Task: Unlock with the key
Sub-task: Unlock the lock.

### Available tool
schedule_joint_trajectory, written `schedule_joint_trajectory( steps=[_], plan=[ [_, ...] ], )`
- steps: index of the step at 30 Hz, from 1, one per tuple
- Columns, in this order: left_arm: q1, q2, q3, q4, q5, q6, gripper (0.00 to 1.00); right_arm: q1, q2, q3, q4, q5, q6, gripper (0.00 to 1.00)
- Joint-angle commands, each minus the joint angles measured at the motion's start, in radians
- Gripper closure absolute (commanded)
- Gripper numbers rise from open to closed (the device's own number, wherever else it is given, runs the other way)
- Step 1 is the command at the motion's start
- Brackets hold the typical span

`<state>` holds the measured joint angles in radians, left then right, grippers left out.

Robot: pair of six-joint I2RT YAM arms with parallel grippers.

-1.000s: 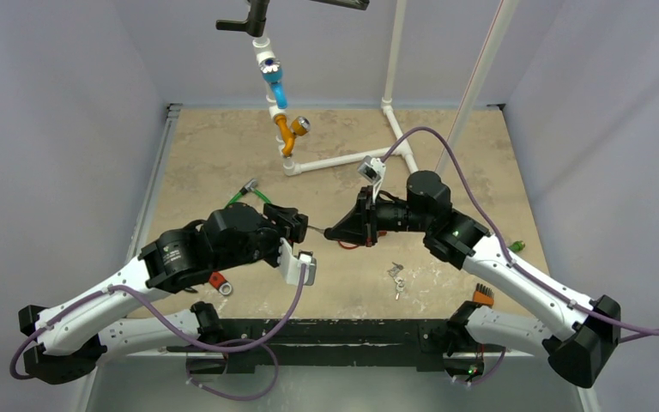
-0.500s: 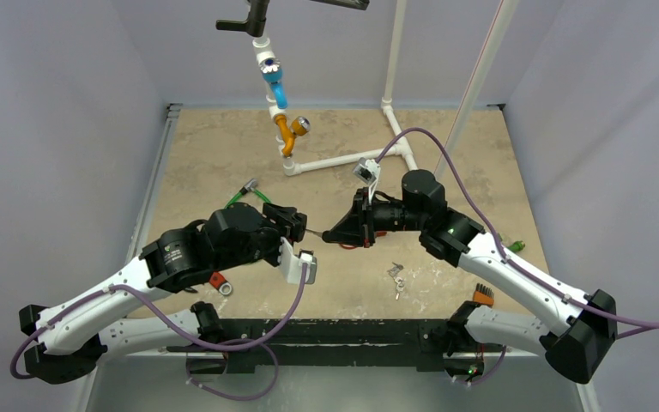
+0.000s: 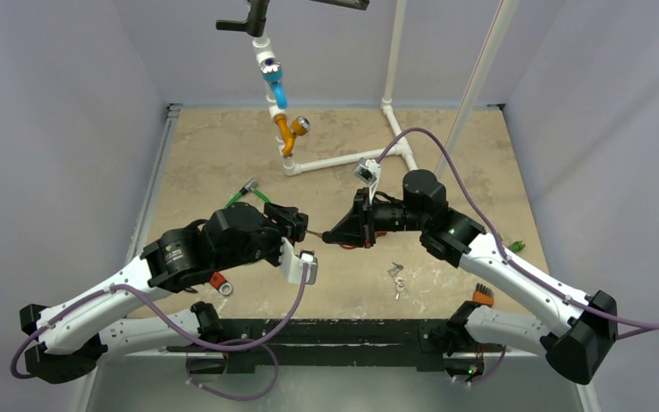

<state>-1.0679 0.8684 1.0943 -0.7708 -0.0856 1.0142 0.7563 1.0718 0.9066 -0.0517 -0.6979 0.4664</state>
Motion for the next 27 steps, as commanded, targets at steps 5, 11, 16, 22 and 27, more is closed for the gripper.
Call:
schedule_joint_trajectory(
  steps=[5,11,16,22,27],
  plan=[
    [-0.004,-0.006,0.048,0.113,0.002,0.024,1.00,-0.002,-0.039,0.056,0.012,0.004,-0.039,1.00],
    [-0.004,-0.004,0.050,0.113,-0.002,0.027,1.00,-0.002,-0.043,0.050,0.012,0.001,-0.042,1.00],
    [-0.004,-0.004,0.054,0.115,0.001,0.026,1.00,-0.002,-0.019,0.059,0.026,0.004,-0.037,1.00],
    [-0.004,-0.005,0.050,0.123,0.004,0.025,1.00,-0.002,0.007,0.073,0.046,0.008,-0.023,1.00],
    [-0.006,-0.006,0.047,0.125,0.007,0.026,1.00,-0.002,0.022,0.077,0.079,0.011,-0.016,1.00]
  ],
)
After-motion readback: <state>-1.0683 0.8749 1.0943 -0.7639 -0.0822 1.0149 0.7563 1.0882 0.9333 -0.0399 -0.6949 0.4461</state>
